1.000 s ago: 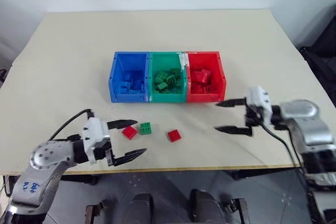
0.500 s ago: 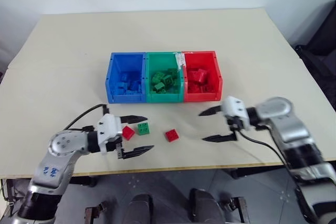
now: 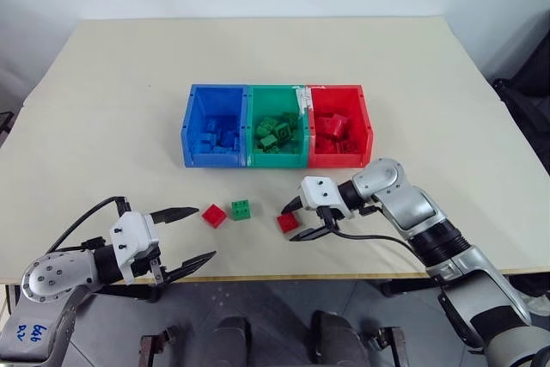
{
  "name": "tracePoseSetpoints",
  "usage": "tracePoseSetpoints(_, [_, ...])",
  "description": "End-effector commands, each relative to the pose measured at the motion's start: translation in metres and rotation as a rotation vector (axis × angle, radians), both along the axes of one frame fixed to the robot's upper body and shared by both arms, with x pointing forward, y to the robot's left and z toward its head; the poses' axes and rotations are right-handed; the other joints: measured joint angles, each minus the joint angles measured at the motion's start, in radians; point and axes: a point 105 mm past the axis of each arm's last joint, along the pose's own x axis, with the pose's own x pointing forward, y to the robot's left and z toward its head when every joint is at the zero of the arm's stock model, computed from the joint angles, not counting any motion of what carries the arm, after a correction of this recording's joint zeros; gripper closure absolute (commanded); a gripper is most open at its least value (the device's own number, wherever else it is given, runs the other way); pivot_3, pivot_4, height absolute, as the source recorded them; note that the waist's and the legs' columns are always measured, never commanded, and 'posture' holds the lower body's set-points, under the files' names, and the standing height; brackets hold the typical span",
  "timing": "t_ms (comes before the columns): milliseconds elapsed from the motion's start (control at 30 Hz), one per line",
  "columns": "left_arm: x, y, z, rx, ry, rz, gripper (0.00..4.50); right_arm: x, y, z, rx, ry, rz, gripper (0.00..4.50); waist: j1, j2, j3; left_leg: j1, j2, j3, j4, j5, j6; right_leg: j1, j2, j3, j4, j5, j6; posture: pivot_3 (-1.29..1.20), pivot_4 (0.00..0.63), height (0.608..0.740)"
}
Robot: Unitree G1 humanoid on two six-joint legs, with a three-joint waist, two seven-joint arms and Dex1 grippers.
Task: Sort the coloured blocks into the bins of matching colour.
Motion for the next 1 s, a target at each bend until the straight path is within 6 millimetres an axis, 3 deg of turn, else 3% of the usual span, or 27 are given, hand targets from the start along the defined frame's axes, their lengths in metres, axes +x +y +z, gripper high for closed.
tracePoseSetpoints(33, [-0.002,-0.002,0.007,-0.002,-0.036,-0.005,0.0,-0.002,-0.001,0.008,0.007,-0.034,0.023,3.05,0.0,0.0,0.0,0.0,0.0,0.0,0.0,0.0,0.0,0.0,0.0,0.0,0.0,0.0,0.0,0.0,0.15,0.74])
tracePoseSetpoints(167, [0.002,-0.004,0.01,-0.01,-0.052,-0.015,0.0,0.012,-0.014,0.028,0.086,-0.062,-0.087,3.08,0.001,0.0,0.0,0.0,0.0,0.0,0.0,0.0,0.0,0.0,0.0,0.0,0.0,0.0,0.0,0.0,0.15,0.74])
tracePoseSetpoints(367, [0.005,-0.023,0.033,-0.095,-0.111,-0.073,0.0,0.04,-0.047,0.095,0.399,-0.073,-0.357,3.08,0.002,0.0,0.0,0.0,0.0,0.0,0.0,0.0,0.0,0.0,0.0,0.0,0.0,0.0,0.0,0.0,0.15,0.74])
tracePoseSetpoints(467, [0.01,-0.027,0.032,-0.085,-0.114,-0.085,0.0,0.06,-0.068,0.11,0.46,-0.14,-0.507,3.08,0.001,0.0,0.0,0.0,0.0,0.0,0.0,0.0,0.0,0.0,0.0,0.0,0.0,0.0,0.0,0.0,0.15,0.74])
tracePoseSetpoints(567, [0.013,-0.025,0.028,-0.072,-0.107,-0.08,0.0,0.095,-0.089,0.125,0.513,-0.268,-0.719,3.08,-0.005,0.0,0.0,0.0,0.0,0.002,-0.001,0.0,0.0,0.0,0.0,0.0,0.0,0.0,0.0,0.0,0.15,0.74])
tracePoseSetpoints(633, [0.013,-0.022,0.027,-0.064,-0.103,-0.071,0.0,0.11,-0.092,0.132,0.564,-0.287,-0.805,3.08,-0.009,0.0,0.0,0.0,0.0,0.002,-0.001,0.0,0.0,-0.001,0.0,0.001,0.0,0.0,0.0,0.0,0.15,0.74])
tracePoseSetpoints(733, [0.014,-0.017,0.027,-0.06,-0.102,-0.049,0.0,0.118,-0.087,0.132,0.582,-0.27,-0.814,3.08,-0.023,0.0,0.0,0.0,0.0,0.002,-0.002,0.0,0.0,-0.002,0.0,0.001,0.0,0.0,0.0,0.0,0.15,0.74])
tracePoseSetpoints(767, [0.014,-0.015,0.026,-0.061,-0.099,-0.038,0.0,0.119,-0.085,0.132,0.584,-0.273,-0.809,2.31,-0.024,0.0,0.0,0.0,0.0,0.002,-0.002,0.0,0.0,-0.002,0.0,0.001,0.0,0.0,0.0,0.0,0.15,0.74])
tracePoseSetpoints(900, [0.015,-0.005,0.024,-0.071,-0.084,0.016,0.0,0.121,-0.082,0.133,0.593,-0.31,-0.783,0.98,-0.025,0.0,0.0,0.0,0.0,0.003,-0.002,-0.001,0.001,-0.002,0.0,0.001,-0.001,0.0,0.0,0.0,0.15,0.74])
tracePoseSetpoints(1000, [0.011,0.022,0.01,-0.046,0.011,0.099,0.0,0.104,-0.081,0.135,0.656,-0.309,-0.658,0.03,-0.026,0.0,0.0,0.0,0.0,0.003,-0.002,-0.001,0.001,-0.002,0.0,0.001,-0.001,0.0,0.0,0.0,0.15,0.74])
